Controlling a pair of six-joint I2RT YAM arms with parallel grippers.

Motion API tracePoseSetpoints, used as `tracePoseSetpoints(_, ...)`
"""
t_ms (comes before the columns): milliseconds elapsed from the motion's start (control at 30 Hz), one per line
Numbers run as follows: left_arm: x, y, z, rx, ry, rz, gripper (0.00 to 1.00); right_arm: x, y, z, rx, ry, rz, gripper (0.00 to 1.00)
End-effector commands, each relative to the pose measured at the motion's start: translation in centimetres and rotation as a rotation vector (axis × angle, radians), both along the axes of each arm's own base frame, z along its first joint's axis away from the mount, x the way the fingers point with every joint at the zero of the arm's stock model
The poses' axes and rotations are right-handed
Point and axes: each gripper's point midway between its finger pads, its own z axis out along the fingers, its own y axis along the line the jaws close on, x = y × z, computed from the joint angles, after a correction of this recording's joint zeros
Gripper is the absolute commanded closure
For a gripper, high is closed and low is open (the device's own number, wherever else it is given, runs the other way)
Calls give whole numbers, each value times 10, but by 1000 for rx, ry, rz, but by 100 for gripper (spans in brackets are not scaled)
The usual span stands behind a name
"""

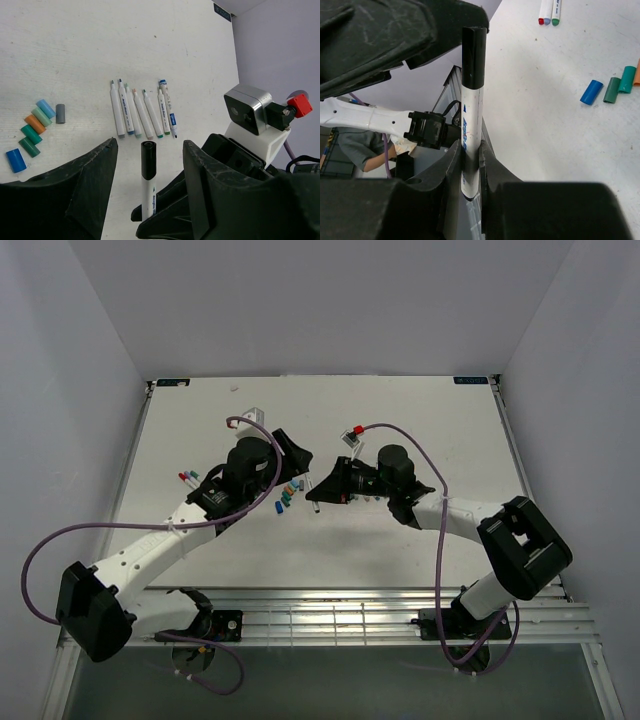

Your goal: Open the pen caps

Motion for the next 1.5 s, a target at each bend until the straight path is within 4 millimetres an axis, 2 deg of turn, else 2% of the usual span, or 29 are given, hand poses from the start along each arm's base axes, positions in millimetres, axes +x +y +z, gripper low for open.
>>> tracePoseSetpoints(0, 1, -4, 5, -5, -22, -13, 35, -11, 1, 25, 63, -65, 38, 92)
tracePoseSetpoints(67, 0, -5, 3, -8, -16, -22, 45, -11, 1, 26, 64, -66, 38, 92)
tracePoseSetpoints(167, 0, -10, 3, -14, -12, -41, 53, -10, 2, 25, 64, -63, 39, 92)
tracePoseSetpoints(300, -1, -14, 2, -20, -9, -63, 57, -10, 4, 26, 73, -62, 43, 92)
tracePoseSetpoints(533, -6, -14, -9, -12, 16, -77, 59, -4, 8, 30, 82, -64, 43, 92)
tracePoseSetpoints(567, -6, -14, -10, -9, 18, -78, 61, -4, 8, 30, 81, -61, 43, 92)
tracePoseSetpoints(600, -6, -13, -9, -10, 14, -74, 68, -4, 8, 30, 82, -59, 40, 92)
tracePoseSetpoints(733, -6, -13, -8, -8, 15, -76, 74, -3, 8, 26, 78, -49, 38, 92)
tracePoseSetpoints(1033, -9, -13, -18, 26, 12, -100, 76, -1, 13, 35, 91, -32, 67, 92)
tracePoseSetpoints(1100, -9, -12, -19, 37, 6, -103, 83, -2, 14, 35, 88, -26, 73, 92)
tracePoseSetpoints(1167, -9, -12, -19, 38, 3, -104, 96, -1, 15, 34, 85, -22, 76, 92)
tracePoseSetpoints(1200, -8, -11, -19, 43, 4, -99, 100, 0, 15, 33, 78, -18, 70, 92)
tracePoseSetpoints(1300, 4, -7, -14, 82, 15, -44, 100, 7, 15, 16, -12, -37, 25, 92)
tracePoseSetpoints(1333, 10, -6, 2, 92, 8, -27, 100, 10, 13, 15, -48, -110, 6, 92)
tracePoseSetpoints(1367, 19, -7, -4, 126, 38, -13, 100, 9, 8, -3, -134, -85, -14, 92)
tracePoseSetpoints(1400, 26, -7, -1, 141, 51, 4, 100, 17, 6, -14, -206, -110, -84, 92)
tracePoseSetpoints(1433, 33, -1, -2, 154, 83, 19, 100, 18, 3, -17, -256, -142, -111, 92)
tracePoseSetpoints(1467, 47, -6, 10, 140, 77, 22, 100, 17, -4, -32, -354, -173, -118, 92)
